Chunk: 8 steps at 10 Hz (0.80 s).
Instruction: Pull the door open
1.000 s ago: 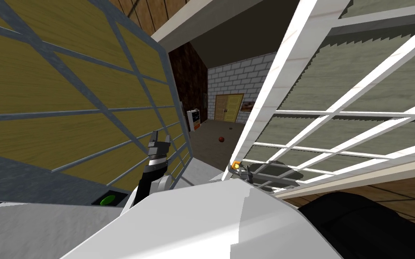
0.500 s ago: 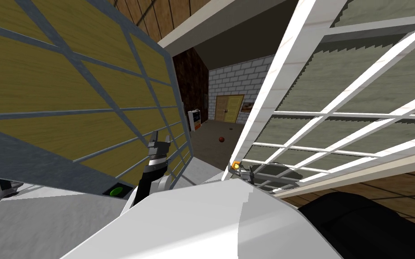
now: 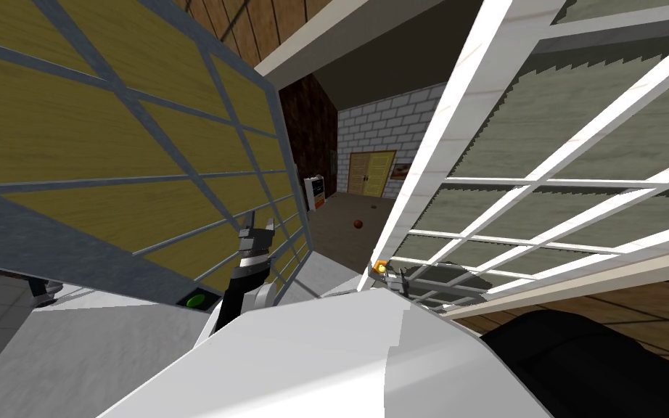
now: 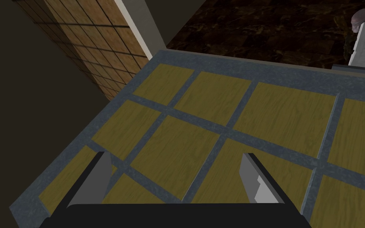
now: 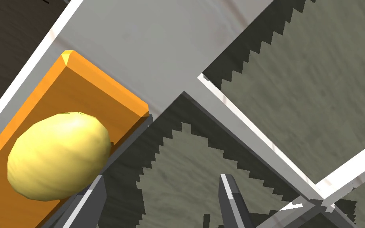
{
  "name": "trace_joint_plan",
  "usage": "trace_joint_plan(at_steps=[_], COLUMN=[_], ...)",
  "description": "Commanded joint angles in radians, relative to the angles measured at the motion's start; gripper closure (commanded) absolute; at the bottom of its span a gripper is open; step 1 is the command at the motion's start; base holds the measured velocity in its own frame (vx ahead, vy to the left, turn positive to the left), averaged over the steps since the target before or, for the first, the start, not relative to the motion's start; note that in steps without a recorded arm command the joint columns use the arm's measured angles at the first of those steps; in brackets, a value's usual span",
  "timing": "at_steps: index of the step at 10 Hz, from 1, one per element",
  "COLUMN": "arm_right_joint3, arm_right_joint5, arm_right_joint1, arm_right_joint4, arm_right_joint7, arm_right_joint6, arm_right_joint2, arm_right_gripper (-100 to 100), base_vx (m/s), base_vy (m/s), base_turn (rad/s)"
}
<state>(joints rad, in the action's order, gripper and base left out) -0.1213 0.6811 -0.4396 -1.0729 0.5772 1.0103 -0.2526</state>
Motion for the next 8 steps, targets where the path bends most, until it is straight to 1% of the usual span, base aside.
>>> trace_joint_plan(at_steps=[1, 2, 3, 4, 5, 6, 7, 8], arm_right_joint3=[-0.029, -0.042, -0.042, -0.055, -0.055, -0.068, -0.068, -0.082], arm_right_joint5=[-0.003, 0.012, 0.012, 0.027, 0.027, 0.042, 0.042, 0.058], arm_right_joint1=[0.007, 0.008, 0.008, 0.009, 0.009, 0.01, 0.01, 0.011], arm_right_joint4=[-0.015, -0.017, -0.017, -0.019, -0.019, -0.021, -0.021, -0.023], arm_right_joint7=[0.022, 0.058, 0.058, 0.096, 0.096, 0.134, 0.134, 0.173], arm_right_joint6=[-0.004, -0.002, -0.002, 0.0, 0.0, 0.002, 0.002, 0.003], arm_right_joint2=[0.012, 0.009, 0.009, 0.005, 0.005, 0.001, 0.001, -0.003], arm_right_gripper=[-100, -100, -100, -100, -100, -100, -100, -100], base_vx=[-0.045, -0.053, -0.04, -0.046, -0.04, -0.06, -0.05, -0.057], base_vy=[0.002, 0.02, 0.019, -0.005, -0.016, 0.008, -0.003, 0.0], base_turn=[0.04, 0.025, 0.013, 0.053, 0.025, 0.057, 0.012, 0.037])
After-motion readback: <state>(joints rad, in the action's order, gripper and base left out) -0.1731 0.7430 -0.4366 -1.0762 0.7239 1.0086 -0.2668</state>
